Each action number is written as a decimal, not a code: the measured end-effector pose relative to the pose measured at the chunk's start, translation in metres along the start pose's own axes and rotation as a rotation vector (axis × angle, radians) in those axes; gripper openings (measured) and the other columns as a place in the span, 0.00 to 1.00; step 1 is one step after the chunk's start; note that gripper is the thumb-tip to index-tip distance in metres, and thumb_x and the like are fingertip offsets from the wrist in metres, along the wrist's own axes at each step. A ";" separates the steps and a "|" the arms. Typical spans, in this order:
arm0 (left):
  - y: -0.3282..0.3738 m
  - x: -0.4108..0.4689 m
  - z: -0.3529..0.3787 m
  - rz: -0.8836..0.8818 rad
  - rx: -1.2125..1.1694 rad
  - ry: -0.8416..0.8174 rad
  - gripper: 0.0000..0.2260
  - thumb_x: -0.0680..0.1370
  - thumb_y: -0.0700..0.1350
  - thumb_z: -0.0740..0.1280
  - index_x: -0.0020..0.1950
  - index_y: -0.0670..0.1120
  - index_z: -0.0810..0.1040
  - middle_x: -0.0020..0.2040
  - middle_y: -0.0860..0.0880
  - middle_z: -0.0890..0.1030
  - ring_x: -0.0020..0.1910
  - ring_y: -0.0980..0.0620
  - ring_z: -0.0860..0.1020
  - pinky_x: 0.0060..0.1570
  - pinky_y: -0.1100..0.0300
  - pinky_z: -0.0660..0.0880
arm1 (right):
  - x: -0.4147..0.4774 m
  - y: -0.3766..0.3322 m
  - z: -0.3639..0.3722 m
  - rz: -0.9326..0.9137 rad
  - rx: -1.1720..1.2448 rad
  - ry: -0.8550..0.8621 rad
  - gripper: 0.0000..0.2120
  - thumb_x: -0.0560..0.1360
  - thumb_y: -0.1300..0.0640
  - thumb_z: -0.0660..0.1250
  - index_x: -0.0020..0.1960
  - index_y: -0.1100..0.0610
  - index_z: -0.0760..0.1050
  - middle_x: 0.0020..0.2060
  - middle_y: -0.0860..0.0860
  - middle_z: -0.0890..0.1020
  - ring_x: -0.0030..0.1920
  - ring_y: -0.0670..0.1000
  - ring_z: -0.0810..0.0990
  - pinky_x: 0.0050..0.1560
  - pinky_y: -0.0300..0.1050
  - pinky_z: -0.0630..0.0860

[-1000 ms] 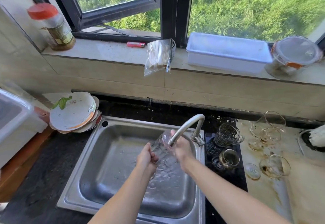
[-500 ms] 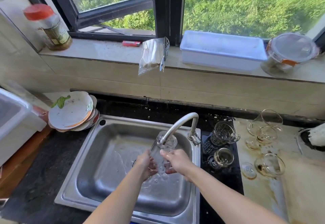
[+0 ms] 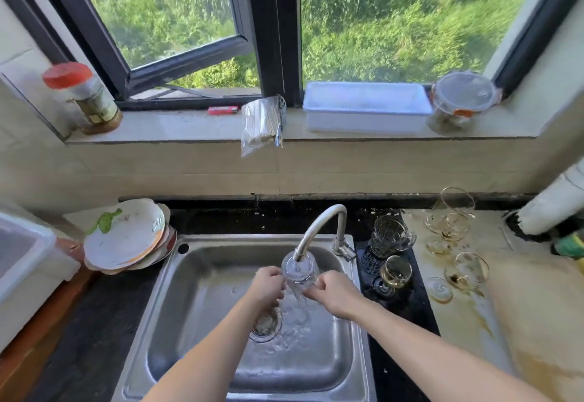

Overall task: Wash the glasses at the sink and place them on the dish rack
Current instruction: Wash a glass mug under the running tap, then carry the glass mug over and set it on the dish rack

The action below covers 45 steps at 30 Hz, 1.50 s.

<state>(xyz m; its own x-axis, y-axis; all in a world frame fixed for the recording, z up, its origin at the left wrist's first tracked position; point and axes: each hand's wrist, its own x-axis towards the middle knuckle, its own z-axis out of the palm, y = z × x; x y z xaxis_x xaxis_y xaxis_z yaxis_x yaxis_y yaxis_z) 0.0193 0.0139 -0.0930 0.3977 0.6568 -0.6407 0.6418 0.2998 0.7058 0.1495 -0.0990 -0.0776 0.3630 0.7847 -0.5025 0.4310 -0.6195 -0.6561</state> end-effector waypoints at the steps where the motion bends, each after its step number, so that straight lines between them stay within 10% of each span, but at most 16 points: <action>1: 0.003 -0.002 0.001 0.068 0.117 -0.006 0.09 0.74 0.35 0.60 0.43 0.42 0.79 0.36 0.45 0.76 0.33 0.48 0.73 0.33 0.59 0.67 | -0.007 0.002 -0.001 0.017 0.000 0.033 0.22 0.74 0.43 0.70 0.30 0.52 0.64 0.27 0.47 0.69 0.30 0.49 0.67 0.35 0.45 0.64; 6: 0.019 -0.023 0.018 0.355 0.583 -0.078 0.08 0.76 0.42 0.62 0.48 0.43 0.81 0.46 0.45 0.83 0.47 0.46 0.79 0.45 0.58 0.73 | -0.057 0.016 -0.014 0.111 -0.002 0.212 0.19 0.74 0.44 0.70 0.34 0.52 0.66 0.31 0.49 0.72 0.32 0.48 0.69 0.36 0.45 0.65; 11: 0.042 -0.045 0.066 0.551 0.818 -0.198 0.07 0.74 0.44 0.60 0.36 0.47 0.72 0.36 0.47 0.80 0.39 0.46 0.79 0.35 0.57 0.72 | -0.126 0.041 -0.039 0.199 0.162 0.466 0.22 0.71 0.41 0.72 0.31 0.53 0.66 0.27 0.48 0.74 0.29 0.49 0.73 0.34 0.44 0.67; 24: 0.106 -0.219 0.278 1.175 1.016 -0.356 0.11 0.78 0.45 0.60 0.55 0.46 0.79 0.51 0.45 0.82 0.50 0.43 0.79 0.46 0.53 0.76 | -0.382 0.176 -0.093 0.438 0.367 1.028 0.24 0.71 0.43 0.73 0.29 0.54 0.64 0.31 0.50 0.77 0.31 0.55 0.77 0.43 0.58 0.80; 28: 0.081 -0.303 0.361 1.268 1.035 -0.445 0.11 0.79 0.47 0.59 0.55 0.47 0.79 0.52 0.46 0.81 0.50 0.45 0.78 0.45 0.54 0.75 | -0.482 0.234 -0.071 0.547 0.433 1.116 0.21 0.73 0.42 0.71 0.33 0.56 0.68 0.50 0.59 0.84 0.28 0.52 0.82 0.37 0.46 0.77; 33: 0.015 -0.401 0.453 1.343 1.052 -0.628 0.11 0.77 0.46 0.59 0.52 0.48 0.81 0.51 0.47 0.83 0.51 0.44 0.79 0.46 0.56 0.73 | -0.595 0.309 -0.019 0.678 0.473 1.208 0.22 0.71 0.42 0.72 0.31 0.55 0.67 0.30 0.51 0.78 0.29 0.51 0.81 0.41 0.56 0.82; 45: -0.113 -0.588 0.630 1.562 1.226 -1.187 0.10 0.77 0.46 0.59 0.47 0.46 0.79 0.46 0.48 0.82 0.47 0.43 0.79 0.45 0.53 0.76 | -0.798 0.422 0.113 1.095 0.705 1.472 0.24 0.71 0.42 0.72 0.30 0.54 0.63 0.24 0.46 0.71 0.25 0.48 0.76 0.40 0.57 0.81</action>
<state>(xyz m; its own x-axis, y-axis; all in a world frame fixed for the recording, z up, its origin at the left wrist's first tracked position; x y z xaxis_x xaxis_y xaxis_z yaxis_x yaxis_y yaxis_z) 0.1259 -0.8417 0.0132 0.5859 -0.7991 -0.1347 -0.6549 -0.5649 0.5020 -0.0516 -0.9843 -0.0175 0.6499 -0.7199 -0.2437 -0.6331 -0.3353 -0.6977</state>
